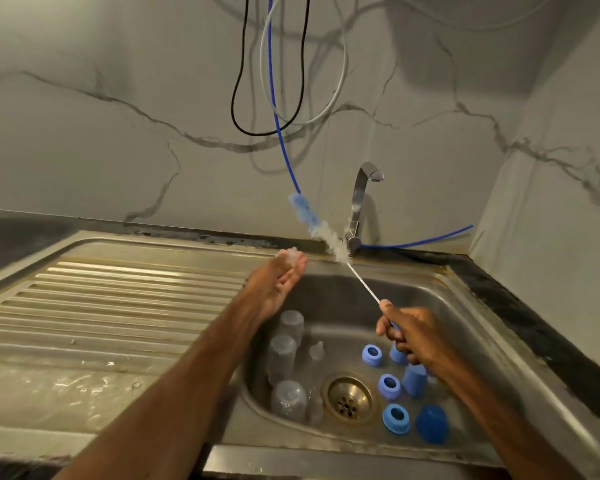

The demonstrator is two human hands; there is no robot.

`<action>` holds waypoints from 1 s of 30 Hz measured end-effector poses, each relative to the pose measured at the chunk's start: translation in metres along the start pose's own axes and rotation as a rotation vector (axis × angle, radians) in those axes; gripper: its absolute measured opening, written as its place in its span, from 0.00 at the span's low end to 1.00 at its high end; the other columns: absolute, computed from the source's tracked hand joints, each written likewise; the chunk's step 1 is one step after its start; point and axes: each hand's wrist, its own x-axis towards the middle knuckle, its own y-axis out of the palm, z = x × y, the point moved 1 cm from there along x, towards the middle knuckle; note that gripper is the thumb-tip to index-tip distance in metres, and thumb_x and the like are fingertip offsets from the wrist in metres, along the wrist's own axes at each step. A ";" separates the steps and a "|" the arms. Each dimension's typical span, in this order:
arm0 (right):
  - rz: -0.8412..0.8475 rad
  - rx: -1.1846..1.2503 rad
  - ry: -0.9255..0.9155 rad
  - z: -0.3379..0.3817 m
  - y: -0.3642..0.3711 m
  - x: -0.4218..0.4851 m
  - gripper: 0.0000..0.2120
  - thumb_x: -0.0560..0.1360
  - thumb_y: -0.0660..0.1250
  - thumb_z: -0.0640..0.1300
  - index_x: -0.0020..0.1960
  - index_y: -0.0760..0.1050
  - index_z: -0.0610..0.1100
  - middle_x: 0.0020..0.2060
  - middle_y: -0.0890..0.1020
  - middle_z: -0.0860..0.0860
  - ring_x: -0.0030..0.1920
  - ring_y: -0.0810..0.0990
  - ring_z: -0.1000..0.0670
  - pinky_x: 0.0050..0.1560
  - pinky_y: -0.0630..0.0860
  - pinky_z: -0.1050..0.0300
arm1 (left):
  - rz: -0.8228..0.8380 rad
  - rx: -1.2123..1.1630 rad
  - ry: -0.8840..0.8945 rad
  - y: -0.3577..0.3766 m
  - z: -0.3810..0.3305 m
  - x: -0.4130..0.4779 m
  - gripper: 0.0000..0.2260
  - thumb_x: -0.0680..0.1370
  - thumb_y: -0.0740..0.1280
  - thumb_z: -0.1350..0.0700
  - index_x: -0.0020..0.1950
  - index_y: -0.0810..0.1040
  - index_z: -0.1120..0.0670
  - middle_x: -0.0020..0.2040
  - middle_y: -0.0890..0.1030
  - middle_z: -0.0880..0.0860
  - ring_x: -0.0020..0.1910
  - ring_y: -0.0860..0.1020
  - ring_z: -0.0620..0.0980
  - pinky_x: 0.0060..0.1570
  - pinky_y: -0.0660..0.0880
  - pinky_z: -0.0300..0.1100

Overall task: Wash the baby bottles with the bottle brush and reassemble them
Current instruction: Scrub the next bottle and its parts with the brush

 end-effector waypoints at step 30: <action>-0.027 -0.543 -0.317 -0.001 -0.043 -0.039 0.12 0.74 0.72 0.57 0.32 0.83 0.58 0.31 0.84 0.62 0.36 0.84 0.59 0.45 0.81 0.59 | -0.199 0.415 0.192 -0.024 -0.005 0.027 0.08 0.84 0.65 0.50 0.56 0.76 0.54 0.54 0.83 0.56 0.53 0.83 0.54 0.48 0.81 0.46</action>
